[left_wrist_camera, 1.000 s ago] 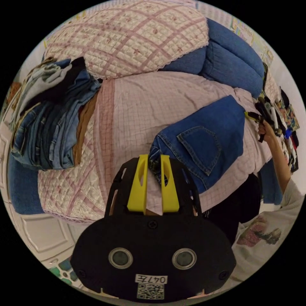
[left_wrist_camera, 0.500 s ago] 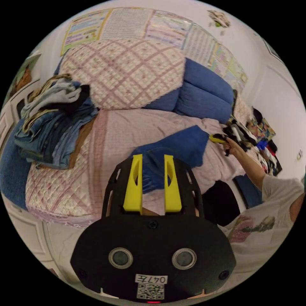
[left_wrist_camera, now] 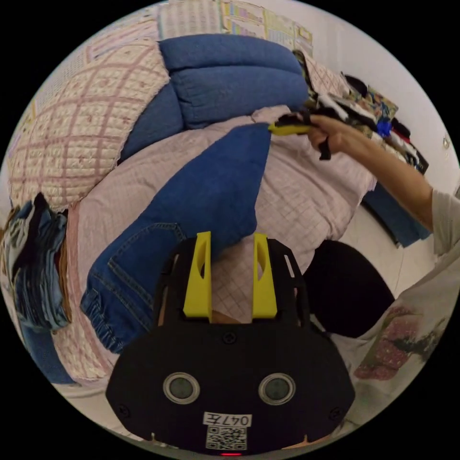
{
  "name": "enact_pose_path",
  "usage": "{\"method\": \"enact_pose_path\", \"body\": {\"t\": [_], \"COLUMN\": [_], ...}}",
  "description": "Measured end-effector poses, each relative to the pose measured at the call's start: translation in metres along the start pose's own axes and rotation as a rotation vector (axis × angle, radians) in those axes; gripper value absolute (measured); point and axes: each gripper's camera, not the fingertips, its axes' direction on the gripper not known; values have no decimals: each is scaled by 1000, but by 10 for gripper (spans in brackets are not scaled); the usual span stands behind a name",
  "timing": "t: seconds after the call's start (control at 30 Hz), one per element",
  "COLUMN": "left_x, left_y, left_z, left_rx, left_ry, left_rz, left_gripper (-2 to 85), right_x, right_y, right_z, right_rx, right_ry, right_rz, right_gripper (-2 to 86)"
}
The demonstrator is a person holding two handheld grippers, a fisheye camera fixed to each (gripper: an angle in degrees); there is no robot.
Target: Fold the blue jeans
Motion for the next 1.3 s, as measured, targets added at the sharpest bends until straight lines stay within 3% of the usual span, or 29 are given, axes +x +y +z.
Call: {"method": "enact_pose_path", "body": {"t": [0.17, 0.37, 0.53, 0.67, 0.83, 1.0, 1.1, 1.3], "left_x": [27, -1, 6, -11, -75, -160, -212, -305], "left_y": [13, 43, 57, 65, 115, 188, 212, 254], "left_z": [-11, -100, -92, -140, -225, -309, -347, -399], "left_rx": [-29, 57, -37, 10, 151, 318, 353, 436], "left_ry": [-148, 92, 135, 117, 288, 375, 366, 385], "left_rz": [81, 2, 5, -58, -246, -497, -602, -899], "left_gripper": [52, 16, 38, 57, 80, 82, 87, 126], "right_x": [-62, -126, -117, -138, -317, -561, -649, -734], "right_y": [-3, 21, 71, 88, 73, 102, 140, 187], "right_z": [-45, -150, -194, -237, -296, -285, -247, -200], "right_rx": [-3, 64, -9, 40, 144, 90, 16, -126], "right_ry": [46, -21, 54, -62, 80, 233, 362, 626], "right_rz": [-88, -161, -24, 128, -204, -754, -975, -1249], "right_gripper": [2, 1, 0, 0, 0, 3, 7, 12]}}
